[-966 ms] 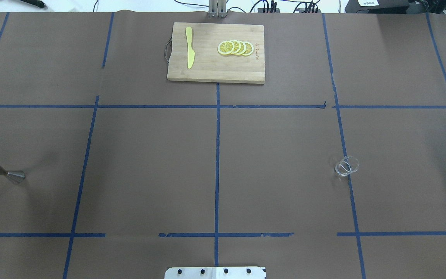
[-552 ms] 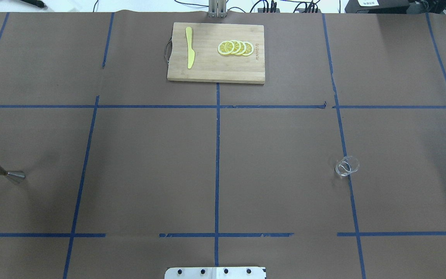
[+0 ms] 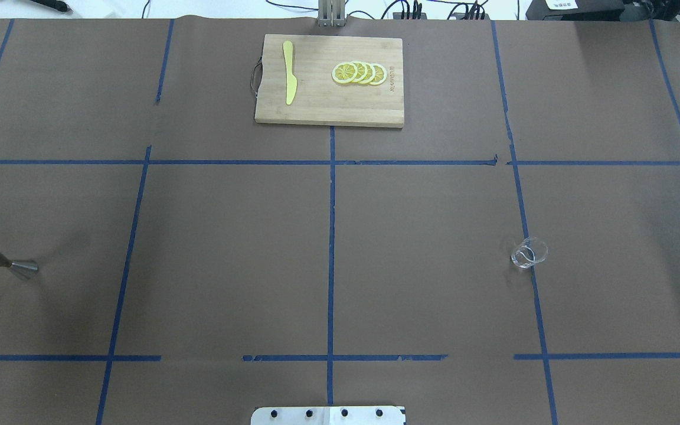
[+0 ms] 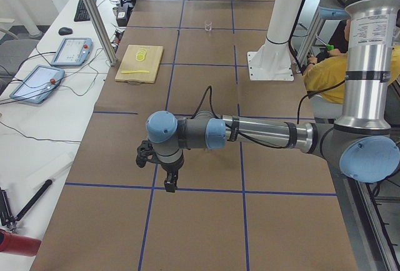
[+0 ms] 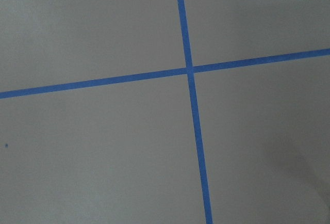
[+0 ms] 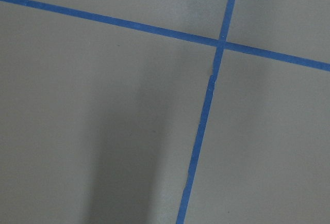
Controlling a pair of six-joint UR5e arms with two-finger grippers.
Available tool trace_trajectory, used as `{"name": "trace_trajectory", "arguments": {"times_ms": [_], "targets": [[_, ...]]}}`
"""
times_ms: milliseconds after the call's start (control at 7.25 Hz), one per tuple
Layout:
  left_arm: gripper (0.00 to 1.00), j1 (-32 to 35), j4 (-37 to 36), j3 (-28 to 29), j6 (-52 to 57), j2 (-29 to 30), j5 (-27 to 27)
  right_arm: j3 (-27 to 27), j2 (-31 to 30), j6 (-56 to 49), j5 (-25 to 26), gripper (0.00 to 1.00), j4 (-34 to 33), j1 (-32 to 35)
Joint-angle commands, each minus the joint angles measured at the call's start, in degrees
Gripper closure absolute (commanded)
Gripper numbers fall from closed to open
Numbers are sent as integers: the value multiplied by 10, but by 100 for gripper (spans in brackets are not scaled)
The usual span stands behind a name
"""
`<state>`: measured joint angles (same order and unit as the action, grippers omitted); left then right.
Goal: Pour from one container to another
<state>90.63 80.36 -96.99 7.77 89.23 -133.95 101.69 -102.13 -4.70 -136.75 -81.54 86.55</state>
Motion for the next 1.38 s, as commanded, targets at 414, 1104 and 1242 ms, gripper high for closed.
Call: {"name": "trace_trajectory", "arguments": {"times_ms": [414, 1104, 1242], "targets": [[0, 0, -4, -4, 2, 0, -1, 8, 14, 0, 27, 0, -1, -25], [0, 0, -2, -3, 3, -1, -2, 15, 15, 1, 18, 0, -16, -33], [0, 0, -2, -3, 3, -1, -2, 32, 17, 1, 18, 0, -50, -34]]}}
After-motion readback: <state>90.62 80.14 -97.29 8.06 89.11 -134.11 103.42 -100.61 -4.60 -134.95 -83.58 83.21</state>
